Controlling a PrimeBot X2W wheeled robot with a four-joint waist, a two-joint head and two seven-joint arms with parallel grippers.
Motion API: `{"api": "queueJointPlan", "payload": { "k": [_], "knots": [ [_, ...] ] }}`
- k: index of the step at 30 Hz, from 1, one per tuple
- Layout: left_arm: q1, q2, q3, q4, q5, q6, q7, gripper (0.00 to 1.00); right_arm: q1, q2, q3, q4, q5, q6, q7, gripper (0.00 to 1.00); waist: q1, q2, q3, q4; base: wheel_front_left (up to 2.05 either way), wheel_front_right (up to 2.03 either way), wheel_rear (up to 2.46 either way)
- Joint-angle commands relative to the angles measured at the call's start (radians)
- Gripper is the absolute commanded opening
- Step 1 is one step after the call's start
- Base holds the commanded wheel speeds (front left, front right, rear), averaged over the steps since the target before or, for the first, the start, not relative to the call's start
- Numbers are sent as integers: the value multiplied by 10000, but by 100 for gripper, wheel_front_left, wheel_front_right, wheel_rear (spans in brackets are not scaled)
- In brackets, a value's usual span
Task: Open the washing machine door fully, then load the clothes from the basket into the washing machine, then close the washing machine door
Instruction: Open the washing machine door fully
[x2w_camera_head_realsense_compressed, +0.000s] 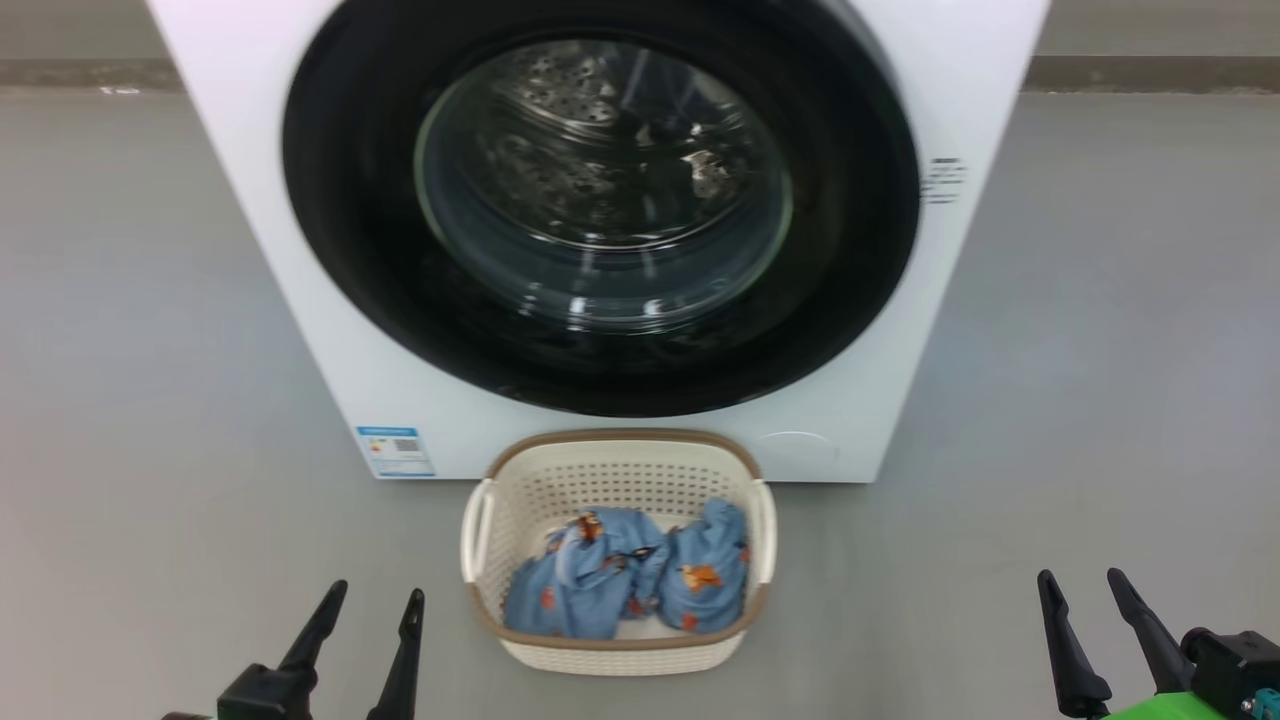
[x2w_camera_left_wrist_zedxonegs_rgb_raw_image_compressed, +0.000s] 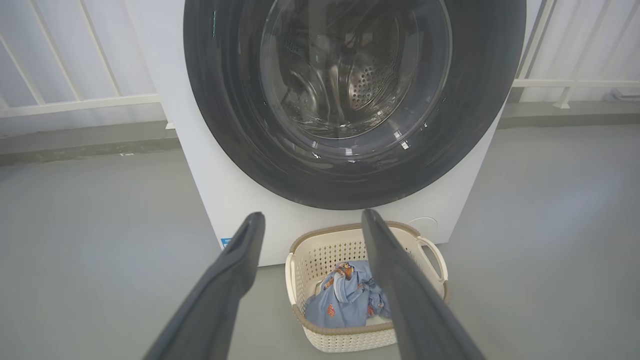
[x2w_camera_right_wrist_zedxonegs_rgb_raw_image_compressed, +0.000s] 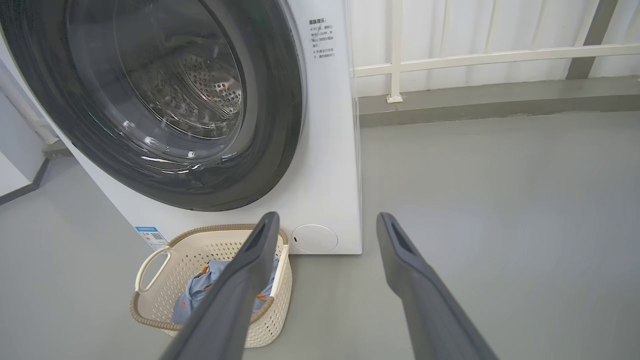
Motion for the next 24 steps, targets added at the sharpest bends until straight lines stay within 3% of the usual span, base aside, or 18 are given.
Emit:
{"api": "queueJointPlan", "payload": {
  "k": [1,14,24],
  "knots": [
    [-354,85,324,-278,53,25,-67,100,-100,-154,282,-234,-130,90,-128,100,0,0,-4,1,123,123,-246],
    [-284,85,459,-596,-417,-27,-67,100,-74,-148,315,-291,-154,90,-128,100,0,0,-12,-30,112,112,-225],
    [-271,85,446,-590,-377,-55,-67,100,-111,-145,353,-319,-137,90,-128,100,0,0,74,-51,37,37,-75]
  ]
}}
